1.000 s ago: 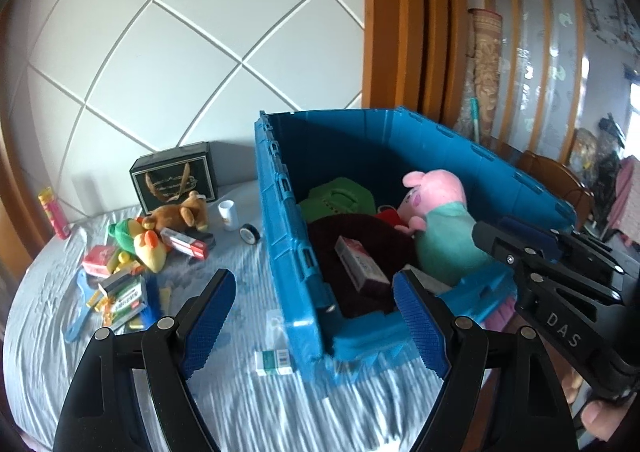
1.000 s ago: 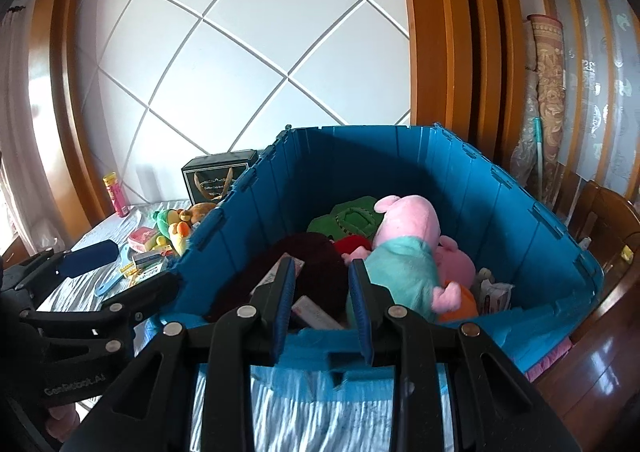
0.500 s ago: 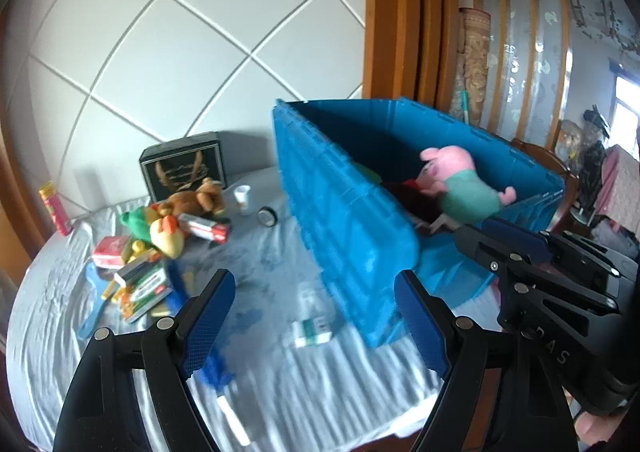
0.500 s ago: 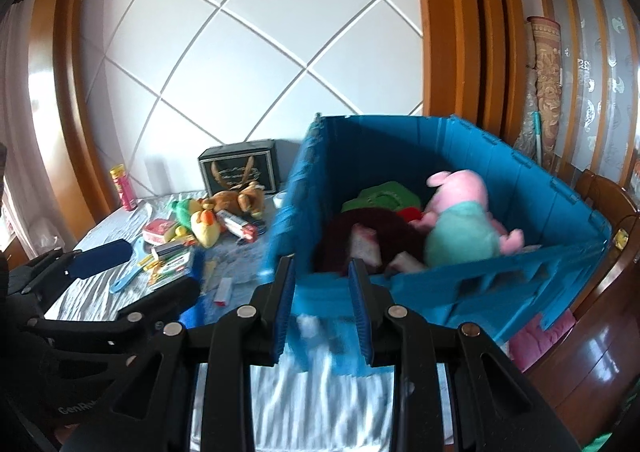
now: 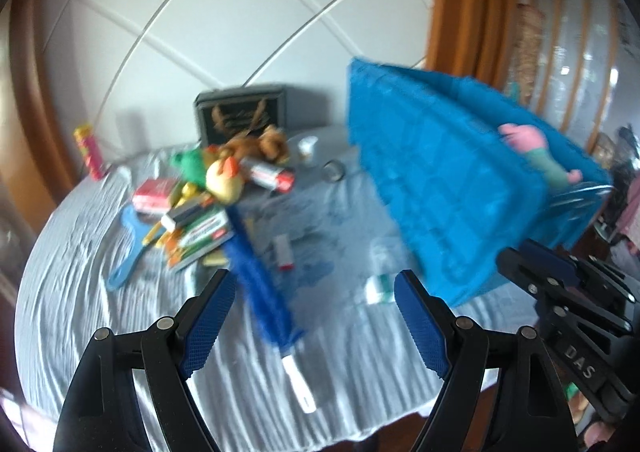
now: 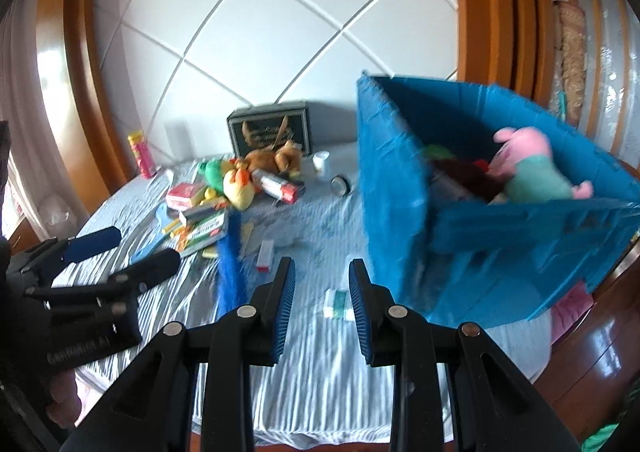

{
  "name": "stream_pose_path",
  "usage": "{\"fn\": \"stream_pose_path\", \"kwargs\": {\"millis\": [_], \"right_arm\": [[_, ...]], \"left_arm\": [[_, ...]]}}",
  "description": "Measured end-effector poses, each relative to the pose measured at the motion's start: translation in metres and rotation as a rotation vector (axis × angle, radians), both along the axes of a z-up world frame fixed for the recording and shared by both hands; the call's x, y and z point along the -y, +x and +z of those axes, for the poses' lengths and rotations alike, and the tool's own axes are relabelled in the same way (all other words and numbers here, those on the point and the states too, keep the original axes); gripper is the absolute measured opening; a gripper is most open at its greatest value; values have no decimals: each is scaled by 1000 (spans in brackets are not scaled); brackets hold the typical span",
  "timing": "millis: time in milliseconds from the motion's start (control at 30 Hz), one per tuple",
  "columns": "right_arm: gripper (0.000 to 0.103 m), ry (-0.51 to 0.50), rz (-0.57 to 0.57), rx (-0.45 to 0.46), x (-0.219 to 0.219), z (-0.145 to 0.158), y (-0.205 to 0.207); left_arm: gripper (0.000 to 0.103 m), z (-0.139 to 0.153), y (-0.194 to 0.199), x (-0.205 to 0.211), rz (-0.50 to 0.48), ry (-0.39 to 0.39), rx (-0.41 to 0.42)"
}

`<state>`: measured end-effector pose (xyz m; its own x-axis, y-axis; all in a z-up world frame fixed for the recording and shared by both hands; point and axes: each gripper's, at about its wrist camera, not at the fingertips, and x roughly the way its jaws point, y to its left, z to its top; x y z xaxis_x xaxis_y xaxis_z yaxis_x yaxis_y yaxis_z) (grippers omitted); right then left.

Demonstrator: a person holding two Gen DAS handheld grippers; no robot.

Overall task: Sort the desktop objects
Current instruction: 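Swing both grippers back over the table toward the remaining medicine boxes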

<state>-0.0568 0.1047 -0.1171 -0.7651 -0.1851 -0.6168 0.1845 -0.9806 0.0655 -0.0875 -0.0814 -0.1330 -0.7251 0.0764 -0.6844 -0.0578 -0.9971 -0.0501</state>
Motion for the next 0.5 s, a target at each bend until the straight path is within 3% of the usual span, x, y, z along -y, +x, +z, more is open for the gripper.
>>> {"fn": "stream_pose_path", "kwargs": {"millis": [333, 500], "right_arm": [[27, -5, 39, 212, 26, -99, -54], [27, 12, 32, 296, 28, -151, -81]], "left_arm": [[82, -98, -42, 42, 138, -14, 243], [82, -133, -62, 47, 185, -5, 324]]}}
